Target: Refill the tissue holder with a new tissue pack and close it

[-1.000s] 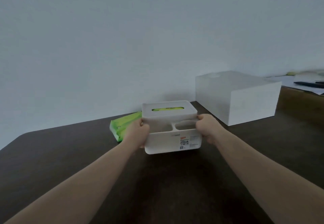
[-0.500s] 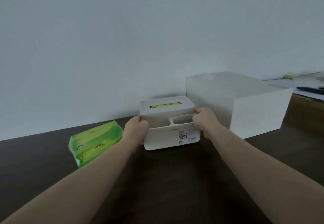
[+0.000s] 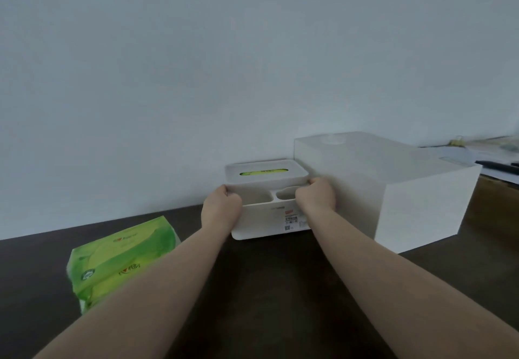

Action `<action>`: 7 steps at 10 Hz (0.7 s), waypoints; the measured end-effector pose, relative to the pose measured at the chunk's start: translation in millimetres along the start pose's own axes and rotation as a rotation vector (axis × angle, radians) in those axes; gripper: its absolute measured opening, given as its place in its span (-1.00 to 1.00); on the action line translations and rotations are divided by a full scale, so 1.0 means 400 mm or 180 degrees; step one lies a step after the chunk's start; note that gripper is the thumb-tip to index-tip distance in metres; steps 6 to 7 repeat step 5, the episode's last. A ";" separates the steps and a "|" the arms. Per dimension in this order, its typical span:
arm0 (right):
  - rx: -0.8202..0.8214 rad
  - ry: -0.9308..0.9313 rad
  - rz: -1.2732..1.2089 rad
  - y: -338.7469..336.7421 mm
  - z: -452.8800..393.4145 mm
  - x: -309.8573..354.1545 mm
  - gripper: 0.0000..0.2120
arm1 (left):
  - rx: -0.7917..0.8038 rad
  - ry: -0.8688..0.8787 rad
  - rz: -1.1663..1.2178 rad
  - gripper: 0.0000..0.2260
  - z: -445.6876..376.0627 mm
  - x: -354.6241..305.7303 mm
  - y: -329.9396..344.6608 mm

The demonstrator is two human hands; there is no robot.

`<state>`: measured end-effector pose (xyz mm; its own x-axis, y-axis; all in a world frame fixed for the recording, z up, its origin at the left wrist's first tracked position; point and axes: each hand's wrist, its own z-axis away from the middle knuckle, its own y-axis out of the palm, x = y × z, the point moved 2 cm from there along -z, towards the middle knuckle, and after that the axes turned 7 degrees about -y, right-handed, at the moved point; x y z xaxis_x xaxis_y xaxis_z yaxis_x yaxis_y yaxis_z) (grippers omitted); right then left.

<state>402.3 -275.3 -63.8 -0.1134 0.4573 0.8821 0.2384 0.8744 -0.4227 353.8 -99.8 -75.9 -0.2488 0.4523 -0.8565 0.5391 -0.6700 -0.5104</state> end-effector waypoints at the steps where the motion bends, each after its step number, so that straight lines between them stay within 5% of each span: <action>1: -0.0018 0.0084 -0.0118 0.004 0.005 0.002 -0.58 | -0.0029 0.0002 -0.0003 -0.73 -0.005 -0.006 0.009; 3: 0.0007 -0.0137 0.0042 -0.016 0.057 0.000 -0.55 | 0.0151 -0.0225 0.0291 -0.67 0.036 0.020 0.014; 5: 0.0117 -0.0715 0.0024 -0.119 0.176 0.018 -0.64 | 0.0592 -0.0618 0.1080 -0.34 0.076 0.067 0.045; 7: 0.0117 -0.0715 0.0024 -0.119 0.176 0.018 -0.64 | 0.0592 -0.0618 0.1080 -0.34 0.076 0.067 0.045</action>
